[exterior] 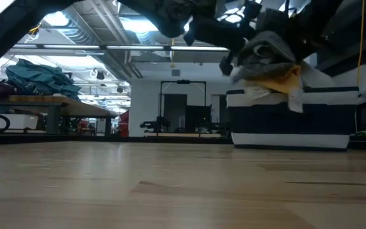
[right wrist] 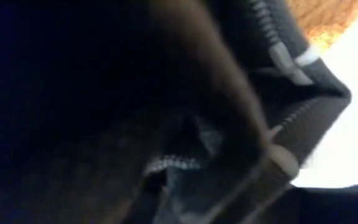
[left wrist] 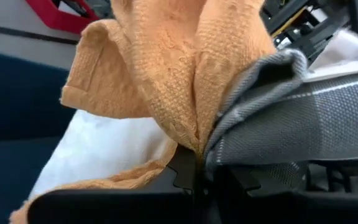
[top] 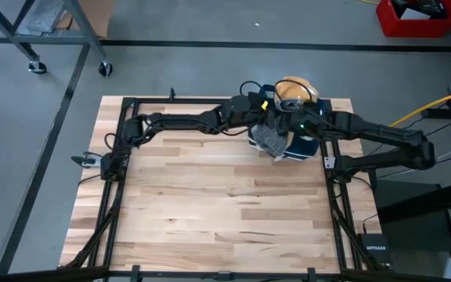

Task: Fold towel
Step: Put the stacked and folded towels into the blue laundry bin

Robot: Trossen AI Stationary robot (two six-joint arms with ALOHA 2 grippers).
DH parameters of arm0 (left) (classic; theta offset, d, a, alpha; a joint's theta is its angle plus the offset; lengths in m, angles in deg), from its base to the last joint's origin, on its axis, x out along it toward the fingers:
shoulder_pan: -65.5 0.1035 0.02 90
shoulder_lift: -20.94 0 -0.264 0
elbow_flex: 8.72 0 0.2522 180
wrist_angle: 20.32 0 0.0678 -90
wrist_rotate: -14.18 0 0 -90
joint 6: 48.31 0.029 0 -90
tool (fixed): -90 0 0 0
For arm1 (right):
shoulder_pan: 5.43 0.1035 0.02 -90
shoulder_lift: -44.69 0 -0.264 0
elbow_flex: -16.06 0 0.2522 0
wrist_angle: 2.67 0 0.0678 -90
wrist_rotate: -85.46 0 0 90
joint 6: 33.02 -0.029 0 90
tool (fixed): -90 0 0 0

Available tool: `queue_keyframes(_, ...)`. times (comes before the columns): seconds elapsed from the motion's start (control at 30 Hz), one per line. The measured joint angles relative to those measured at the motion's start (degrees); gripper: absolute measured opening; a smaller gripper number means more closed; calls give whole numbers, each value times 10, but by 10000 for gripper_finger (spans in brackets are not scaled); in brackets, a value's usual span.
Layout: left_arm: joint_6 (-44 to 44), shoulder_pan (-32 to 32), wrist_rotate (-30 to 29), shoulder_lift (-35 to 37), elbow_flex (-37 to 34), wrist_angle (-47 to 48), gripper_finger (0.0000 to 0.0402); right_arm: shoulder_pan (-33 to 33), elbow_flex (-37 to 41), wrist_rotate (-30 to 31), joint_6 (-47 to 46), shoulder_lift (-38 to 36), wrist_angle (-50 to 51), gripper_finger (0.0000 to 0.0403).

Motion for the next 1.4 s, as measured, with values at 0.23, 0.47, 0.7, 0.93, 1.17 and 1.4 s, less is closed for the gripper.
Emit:
queue_keyframes(0.23,-6,12,9,-33,18,1,20,-55,5,-38,55,1,45,67)
queue_keyframes(0.47,14,23,9,-34,18,44,20,-108,80,-108,69,1,-23,67)
queue_keyframes(0.7,49,28,-2,-42,18,122,20,-112,157,-144,68,2,-97,67)
queue_keyframes(0.93,26,30,-1,-84,17,124,25,-118,205,-158,68,18,-96,67)
queue_keyframes(1.17,36,31,-3,-90,18,114,84,-117,213,-127,104,24,-100,90)
queue_keyframes(1.4,29,38,-19,-89,17,66,110,-117,213,-130,128,24,-96,158)
